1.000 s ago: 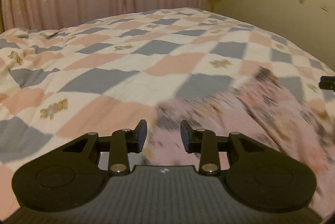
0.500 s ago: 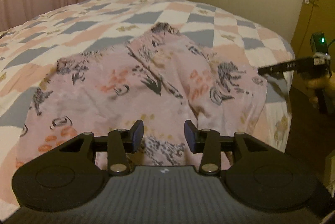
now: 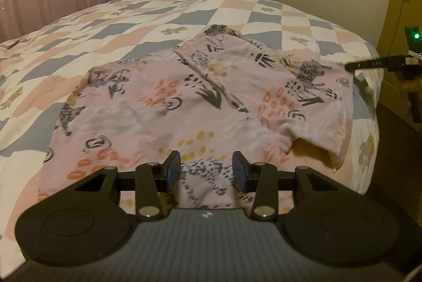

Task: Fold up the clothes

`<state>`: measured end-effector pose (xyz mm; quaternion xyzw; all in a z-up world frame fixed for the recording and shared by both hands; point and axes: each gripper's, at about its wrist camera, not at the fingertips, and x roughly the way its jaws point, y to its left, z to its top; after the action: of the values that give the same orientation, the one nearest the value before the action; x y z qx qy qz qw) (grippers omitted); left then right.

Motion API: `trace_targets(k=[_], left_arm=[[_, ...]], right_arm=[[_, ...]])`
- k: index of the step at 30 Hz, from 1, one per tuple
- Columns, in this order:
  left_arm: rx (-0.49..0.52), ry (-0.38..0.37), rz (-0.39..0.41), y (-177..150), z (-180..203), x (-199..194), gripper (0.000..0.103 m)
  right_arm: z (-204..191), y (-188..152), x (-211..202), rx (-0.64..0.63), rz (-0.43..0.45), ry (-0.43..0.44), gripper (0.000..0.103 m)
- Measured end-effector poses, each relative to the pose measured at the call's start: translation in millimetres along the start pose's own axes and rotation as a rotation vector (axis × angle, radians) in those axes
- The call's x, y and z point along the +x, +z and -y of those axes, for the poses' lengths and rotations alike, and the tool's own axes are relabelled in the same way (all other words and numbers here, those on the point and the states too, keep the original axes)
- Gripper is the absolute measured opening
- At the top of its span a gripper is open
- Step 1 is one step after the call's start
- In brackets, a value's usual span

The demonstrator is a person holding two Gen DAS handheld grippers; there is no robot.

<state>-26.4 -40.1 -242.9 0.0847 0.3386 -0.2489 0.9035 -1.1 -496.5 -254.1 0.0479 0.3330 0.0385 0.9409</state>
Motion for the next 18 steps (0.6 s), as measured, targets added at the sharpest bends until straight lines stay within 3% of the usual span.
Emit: trace_targets(k=[2,4,7,13,16,18], left_arm=[[-0.008,0.027,0.009,-2.8,-7.3,-8.5,0.039],[-0.017,0.062,0.018,-6.0,-16.5,-18.3,0.040],[-0.036,0.139,0.021,-13.2,-39.5,-35.1,0.042],[-0.128,0.275,0.000,-32.0,-96.6,-61.6,0.045],[-0.199,0.251,-0.022,-39.9,-120.4,-64.5,0.045],[-0.242,0.193,-0.041,-44.0,-131.5,-61.1,0.044]], right_arm=[[-8.2,-4.3,-3.9,-0.040,0.022,-0.066,0.013],[-16.1,-6.0,-13.7,-0.059,0.069,-0.119,0.014],[-38.7,-5.3,-31.1,-0.130,0.146,-0.125,0.015],[-112.4,-12.9,-45.9,-0.272,0.165,0.098,0.016],[-158.8,-23.9,-45.7,-0.353,0.134,0.226,0.019],[-189.2,-33.7,-43.6,-0.416,0.111,0.300,0.022]])
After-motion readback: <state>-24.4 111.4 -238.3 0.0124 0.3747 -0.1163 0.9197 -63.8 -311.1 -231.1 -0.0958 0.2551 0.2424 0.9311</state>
